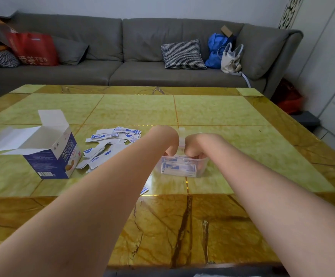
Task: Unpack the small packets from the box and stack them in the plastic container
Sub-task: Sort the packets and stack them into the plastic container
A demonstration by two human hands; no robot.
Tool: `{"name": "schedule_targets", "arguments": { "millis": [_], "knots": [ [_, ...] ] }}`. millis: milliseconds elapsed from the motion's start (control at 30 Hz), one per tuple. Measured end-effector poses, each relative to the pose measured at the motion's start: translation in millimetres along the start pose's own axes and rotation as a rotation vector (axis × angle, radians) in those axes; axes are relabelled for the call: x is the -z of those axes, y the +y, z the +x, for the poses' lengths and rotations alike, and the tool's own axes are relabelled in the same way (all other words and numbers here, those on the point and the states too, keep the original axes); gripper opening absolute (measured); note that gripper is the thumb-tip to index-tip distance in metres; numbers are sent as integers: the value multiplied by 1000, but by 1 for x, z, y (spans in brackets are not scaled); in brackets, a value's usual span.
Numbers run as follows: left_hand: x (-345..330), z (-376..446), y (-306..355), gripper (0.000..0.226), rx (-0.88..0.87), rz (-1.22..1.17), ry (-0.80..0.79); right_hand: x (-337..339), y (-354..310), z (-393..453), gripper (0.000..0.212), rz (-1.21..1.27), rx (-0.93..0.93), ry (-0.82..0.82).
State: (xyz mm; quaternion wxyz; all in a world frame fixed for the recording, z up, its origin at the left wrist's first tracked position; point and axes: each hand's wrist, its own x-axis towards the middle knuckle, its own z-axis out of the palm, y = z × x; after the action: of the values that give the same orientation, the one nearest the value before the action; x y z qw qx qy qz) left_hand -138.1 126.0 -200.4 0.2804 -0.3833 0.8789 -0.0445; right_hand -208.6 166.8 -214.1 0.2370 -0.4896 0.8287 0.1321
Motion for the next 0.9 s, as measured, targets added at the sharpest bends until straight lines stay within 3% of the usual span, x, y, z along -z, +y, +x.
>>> {"name": "schedule_targets", "arguments": {
  "millis": [67, 167, 267, 367, 500, 600, 667, 767, 900],
  "knots": [
    [2, -2, -4, 10, -9, -109, -5, 4, -3, -9, 24, -36, -4, 18],
    [5, -8, -17, 16, -25, -313, 73, 18, -12, -24, 23, 31, 6, 47],
    [9, -24, -36, 27, -28, -418, 261, 33, -33, -42, 28, 172, 75, 209],
    [-3, -42, -62, 31, 41, -426, 404, 33, -61, -57, 27, 255, 274, 414],
    [-59, -57, -103, 21, 157, -368, 417, -7, -107, -41, 23, 202, 475, 462],
    [-111, -56, -126, 42, 138, -367, 366, -48, -134, -21, 46, 83, 535, 405],
    [-138, -52, -132, 51, 96, -376, 329, -75, -137, -15, 45, 46, 550, 385],
    [-157, -49, -126, 35, 99, -377, 355, -96, -131, -21, 38, 155, 595, 455],
    [-164, -58, -118, 25, 147, -603, 562, -100, -123, -28, 32, 266, 577, 568]
  ]
}}
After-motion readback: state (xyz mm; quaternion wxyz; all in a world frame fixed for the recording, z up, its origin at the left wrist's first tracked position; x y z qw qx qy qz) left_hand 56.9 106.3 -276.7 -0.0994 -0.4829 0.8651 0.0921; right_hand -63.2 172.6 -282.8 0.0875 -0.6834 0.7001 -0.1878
